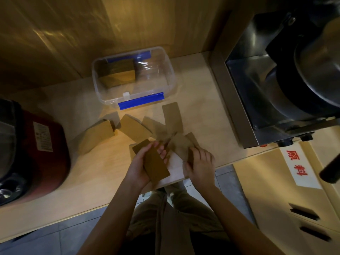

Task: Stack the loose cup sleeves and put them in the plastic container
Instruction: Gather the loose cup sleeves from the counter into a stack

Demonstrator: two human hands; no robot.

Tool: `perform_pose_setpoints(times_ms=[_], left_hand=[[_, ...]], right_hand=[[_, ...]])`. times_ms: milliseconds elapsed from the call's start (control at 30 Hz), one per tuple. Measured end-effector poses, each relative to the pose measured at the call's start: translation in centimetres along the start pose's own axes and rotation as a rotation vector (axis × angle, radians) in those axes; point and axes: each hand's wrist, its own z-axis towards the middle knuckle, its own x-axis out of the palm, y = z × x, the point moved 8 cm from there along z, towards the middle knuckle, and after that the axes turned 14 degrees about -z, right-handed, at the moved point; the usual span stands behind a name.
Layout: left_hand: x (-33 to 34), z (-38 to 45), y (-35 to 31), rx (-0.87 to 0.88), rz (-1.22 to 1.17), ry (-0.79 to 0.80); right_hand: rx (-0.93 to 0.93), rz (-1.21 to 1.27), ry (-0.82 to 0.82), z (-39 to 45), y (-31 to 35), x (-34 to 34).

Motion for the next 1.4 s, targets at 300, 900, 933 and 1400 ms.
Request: perform_pose_setpoints(times_ms=[300, 900, 933, 1400], left_hand=[[-0.4, 0.0, 0.5, -0.027, 0.011, -0.043], [-0.6, -0.3, 0.4, -0.003, -0.065, -0.135], [-0.4, -0.4, 0.3, 0.005, -0.067, -0.108], [2.1, -0.5, -1.2, 0.147, -0.136, 0.069]], right_hand=[[0.117, 0.043, 0.104, -0.6, -1.8, 1.0], [0.250, 0.713, 0.397, 1.0, 0.5, -3.9], [0.226, 0.775, 0.397, 1.2, 1.2, -4.4], [-0.274, 0.492, 0.311, 1.0, 8.9, -6.2]])
